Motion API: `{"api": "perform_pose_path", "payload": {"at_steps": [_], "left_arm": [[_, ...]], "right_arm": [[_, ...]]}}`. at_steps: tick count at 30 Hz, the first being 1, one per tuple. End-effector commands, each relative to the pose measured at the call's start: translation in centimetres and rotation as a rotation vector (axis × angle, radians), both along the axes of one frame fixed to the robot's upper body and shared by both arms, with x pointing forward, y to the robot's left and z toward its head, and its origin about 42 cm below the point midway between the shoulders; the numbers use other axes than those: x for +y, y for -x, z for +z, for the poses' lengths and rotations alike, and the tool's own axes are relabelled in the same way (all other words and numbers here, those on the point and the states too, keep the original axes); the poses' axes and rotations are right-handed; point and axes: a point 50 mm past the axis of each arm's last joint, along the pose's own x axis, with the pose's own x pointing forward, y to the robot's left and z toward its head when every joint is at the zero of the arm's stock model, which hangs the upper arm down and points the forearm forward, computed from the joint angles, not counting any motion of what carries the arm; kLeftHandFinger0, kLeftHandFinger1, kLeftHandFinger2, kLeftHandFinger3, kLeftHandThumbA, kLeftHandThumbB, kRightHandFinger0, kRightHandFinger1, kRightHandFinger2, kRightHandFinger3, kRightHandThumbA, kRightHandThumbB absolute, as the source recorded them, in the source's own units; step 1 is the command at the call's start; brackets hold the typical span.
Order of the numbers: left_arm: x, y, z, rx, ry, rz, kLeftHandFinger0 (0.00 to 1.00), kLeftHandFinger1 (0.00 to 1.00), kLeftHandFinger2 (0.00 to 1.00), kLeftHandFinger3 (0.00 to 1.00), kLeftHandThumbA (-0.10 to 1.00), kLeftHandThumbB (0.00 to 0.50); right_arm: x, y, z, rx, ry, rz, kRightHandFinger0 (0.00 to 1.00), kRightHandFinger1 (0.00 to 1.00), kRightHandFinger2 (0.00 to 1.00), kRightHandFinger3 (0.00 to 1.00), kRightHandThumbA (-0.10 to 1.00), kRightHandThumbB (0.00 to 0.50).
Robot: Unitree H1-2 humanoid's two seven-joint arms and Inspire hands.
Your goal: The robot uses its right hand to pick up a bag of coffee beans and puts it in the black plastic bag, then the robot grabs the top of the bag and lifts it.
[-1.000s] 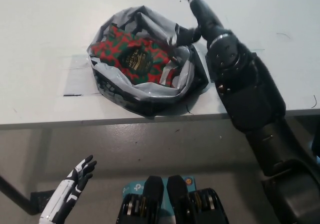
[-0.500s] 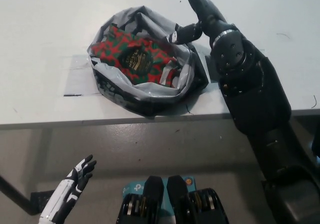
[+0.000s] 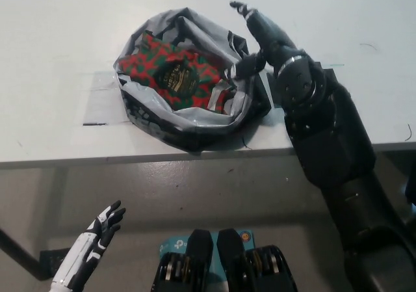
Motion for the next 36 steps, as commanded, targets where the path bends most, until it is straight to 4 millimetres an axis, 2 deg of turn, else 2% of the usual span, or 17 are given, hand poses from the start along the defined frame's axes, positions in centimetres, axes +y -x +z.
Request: {"api": "perform_pose_path", "payload": {"at_steps": [1, 7, 16, 21, 22, 23, 24, 25, 26, 27, 28, 29, 30, 32, 33, 34, 36], "left_arm": [[0.6, -0.6, 1.2, -0.046, -0.029, -0.014, 1.00, 1.00, 1.00, 1.00, 0.96, 0.325], [0.6, -0.6, 1.2, -0.043, -0.023, -0.015, 1.00, 1.00, 1.00, 1.00, 0.95, 0.318], [0.5, -0.8, 1.3, -0.043, -0.018, -0.015, 1.00, 1.00, 1.00, 1.00, 0.95, 0.327], [0.6, -1.0, 1.4, -0.043, -0.013, -0.014, 1.00, 1.00, 1.00, 1.00, 0.95, 0.341], [0.5, -1.0, 1.3, -0.043, -0.011, -0.015, 1.00, 1.00, 1.00, 1.00, 0.95, 0.337], [0.5, -1.0, 1.3, -0.043, -0.010, -0.016, 1.00, 1.00, 1.00, 1.00, 0.94, 0.336], [0.5, -1.0, 1.3, -0.044, -0.010, -0.018, 1.00, 1.00, 1.00, 1.00, 0.94, 0.335], [0.4, -1.0, 1.3, -0.044, -0.011, -0.018, 1.00, 1.00, 1.00, 1.00, 0.94, 0.334], [0.4, -1.2, 1.4, -0.048, -0.014, -0.019, 1.00, 1.00, 1.00, 1.00, 0.94, 0.334], [0.3, -1.2, 1.5, -0.049, -0.014, -0.020, 1.00, 1.00, 1.00, 1.00, 0.94, 0.334], [0.3, -1.3, 1.5, -0.050, -0.015, -0.021, 1.00, 1.00, 1.00, 1.00, 0.95, 0.334], [0.3, -1.3, 1.5, -0.050, -0.016, -0.022, 1.00, 1.00, 1.00, 1.00, 0.95, 0.334], [0.3, -1.3, 1.6, -0.049, -0.015, -0.025, 1.00, 1.00, 1.00, 1.00, 0.95, 0.336], [0.3, -1.3, 1.6, -0.049, -0.015, -0.026, 1.00, 1.00, 1.00, 1.00, 0.95, 0.336], [0.3, -1.4, 1.8, -0.054, -0.019, -0.029, 1.00, 1.00, 1.00, 1.00, 0.94, 0.336], [0.3, -1.5, 1.9, -0.054, -0.023, -0.031, 1.00, 1.00, 1.00, 1.00, 0.95, 0.342], [0.3, -1.5, 2.0, -0.054, -0.027, -0.032, 1.00, 1.00, 1.00, 1.00, 0.95, 0.350]], "right_arm": [[0.5, -0.4, 0.5, -0.008, 0.059, -0.019, 1.00, 1.00, 1.00, 1.00, 0.99, 0.500], [0.6, -0.7, -2.0, 0.052, 0.089, -0.030, 1.00, 1.00, 1.00, 1.00, 0.97, 0.500], [0.6, -1.5, -4.0, 0.081, 0.151, -0.092, 1.00, 1.00, 1.00, 1.00, 0.95, 0.500], [0.7, -2.2, -4.2, 0.070, 0.257, -0.124, 1.00, 1.00, 1.00, 1.00, 0.98, 0.462], [0.7, -2.4, -4.1, 0.051, 0.305, -0.134, 0.89, 1.00, 1.00, 1.00, 0.80, 0.247], [0.7, -2.6, -4.0, 0.037, 0.338, -0.141, 0.65, 0.80, 0.94, 1.00, 0.76, 0.293], [0.6, -2.8, -3.8, 0.014, 0.376, -0.154, 0.49, 0.65, 0.81, 1.00, 0.64, 0.262], [0.6, -2.8, -3.7, 0.007, 0.380, -0.158, 0.42, 0.57, 0.72, 1.00, 0.60, 0.246], [0.6, -2.8, -3.3, -0.033, 0.381, -0.175, 0.05, 0.09, 0.28, 0.90, 0.38, 0.152], [0.5, -2.8, -3.1, -0.048, 0.378, -0.182, 0.05, 0.09, 0.28, 0.90, 0.38, 0.152], [0.5, -2.8, -2.8, -0.063, 0.359, -0.191, 0.01, 0.02, 0.16, 0.79, 0.29, 0.113], [0.5, -2.8, -2.8, -0.064, 0.347, -0.193, 0.01, 0.02, 0.16, 0.79, 0.29, 0.113], [0.4, -2.8, -2.2, -0.070, 0.284, -0.202, 0.00, 0.00, 0.10, 0.56, 0.26, 0.096], [0.3, -2.9, -2.0, -0.072, 0.269, -0.205, 0.00, 0.00, 0.10, 0.56, 0.26, 0.096], [0.1, -2.9, -1.0, -0.083, 0.191, -0.214, 0.00, 0.05, 0.19, 0.24, 0.35, 0.148], [0.0, -2.9, -0.6, -0.083, 0.157, -0.212, 0.02, 0.10, 0.26, 0.31, 0.36, 0.156], [-0.3, -2.8, 0.3, -0.084, 0.108, -0.205, 0.00, 0.09, 0.24, 0.29, 0.37, 0.159]]}}
